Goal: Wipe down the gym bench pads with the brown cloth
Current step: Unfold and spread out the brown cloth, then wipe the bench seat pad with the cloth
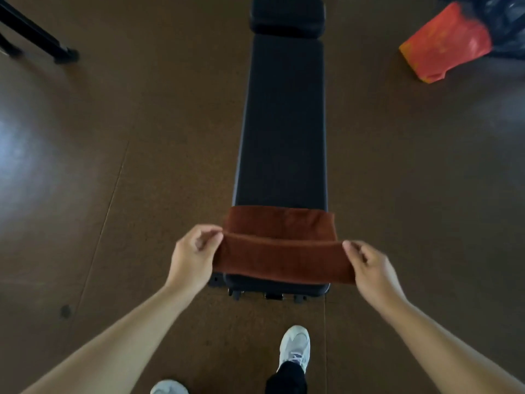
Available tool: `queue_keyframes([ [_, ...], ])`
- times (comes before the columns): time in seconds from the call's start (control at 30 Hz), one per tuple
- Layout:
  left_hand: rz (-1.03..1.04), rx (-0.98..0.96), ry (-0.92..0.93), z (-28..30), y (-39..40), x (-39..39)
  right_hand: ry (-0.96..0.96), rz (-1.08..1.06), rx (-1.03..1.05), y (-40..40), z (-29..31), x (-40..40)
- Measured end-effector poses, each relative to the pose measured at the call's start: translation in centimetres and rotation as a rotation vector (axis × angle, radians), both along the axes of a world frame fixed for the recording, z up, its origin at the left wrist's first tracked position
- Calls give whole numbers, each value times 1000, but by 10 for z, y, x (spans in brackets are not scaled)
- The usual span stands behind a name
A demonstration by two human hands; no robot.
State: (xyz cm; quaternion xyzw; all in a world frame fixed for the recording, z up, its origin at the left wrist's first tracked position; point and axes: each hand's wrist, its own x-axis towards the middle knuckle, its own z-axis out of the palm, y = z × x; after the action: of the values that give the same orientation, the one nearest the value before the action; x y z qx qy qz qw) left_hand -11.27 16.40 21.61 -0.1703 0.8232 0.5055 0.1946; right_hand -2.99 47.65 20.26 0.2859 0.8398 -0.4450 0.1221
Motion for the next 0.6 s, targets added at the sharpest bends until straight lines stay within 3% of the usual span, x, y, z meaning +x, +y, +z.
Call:
queue_keyframes([
  [0.07,10,-24,-116,-38,-6,26,-134,36,20,-5,-36,21],
  [0.17,92,-54,-163,-63,-10,35,-134,-1,47,-8,-52,17],
  [0.3,145,-152,68,-63,0,18,13,-52,96,-8,-38,-30],
  [0.37,132,-250,280,-61,9,10,162,-129,239,-11,-34,-53],
  [0.47,-321,-405,526,-72,28,5,331,-71,433,-33,-47,-66],
  [0.53,-634,-472,377,-86,43,10,159,168,476,-57,-71,-52],
  [0.6,-770,-567,180,-105,56,17,-39,373,534,-76,-102,-33],
])
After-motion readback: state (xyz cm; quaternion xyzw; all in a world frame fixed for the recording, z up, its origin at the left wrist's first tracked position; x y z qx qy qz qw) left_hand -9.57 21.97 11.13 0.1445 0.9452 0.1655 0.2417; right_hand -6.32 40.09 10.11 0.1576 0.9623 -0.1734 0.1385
